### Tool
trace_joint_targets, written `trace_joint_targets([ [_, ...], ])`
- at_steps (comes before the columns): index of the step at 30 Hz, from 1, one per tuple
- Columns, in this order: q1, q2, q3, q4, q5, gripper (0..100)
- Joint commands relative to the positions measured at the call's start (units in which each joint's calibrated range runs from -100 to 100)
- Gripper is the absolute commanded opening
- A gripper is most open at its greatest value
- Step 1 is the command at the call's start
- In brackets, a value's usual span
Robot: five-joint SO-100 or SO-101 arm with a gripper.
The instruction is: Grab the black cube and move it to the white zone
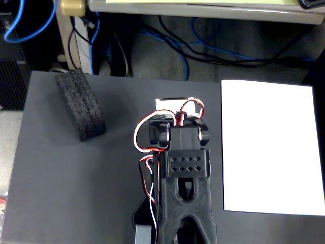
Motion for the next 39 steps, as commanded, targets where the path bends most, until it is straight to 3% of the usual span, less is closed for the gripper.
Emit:
trace_joint_targets([
  [1, 9.4, -0.6, -0.1, 0.5, -0.4, 1],
  [14, 8.7, -0.7, -2.7, 0.1, -0.4, 1],
  [29, 8.7, -0.7, -50.0, 0.1, 0.0, 2],
  [33, 8.6, 0.2, -70.3, 7.7, 0.2, 2],
  [36, 0.1, 6.4, -76.8, 19.4, 2.9, 2],
  [39, -8.7, 23.6, -77.9, 19.1, 4.6, 2],
])
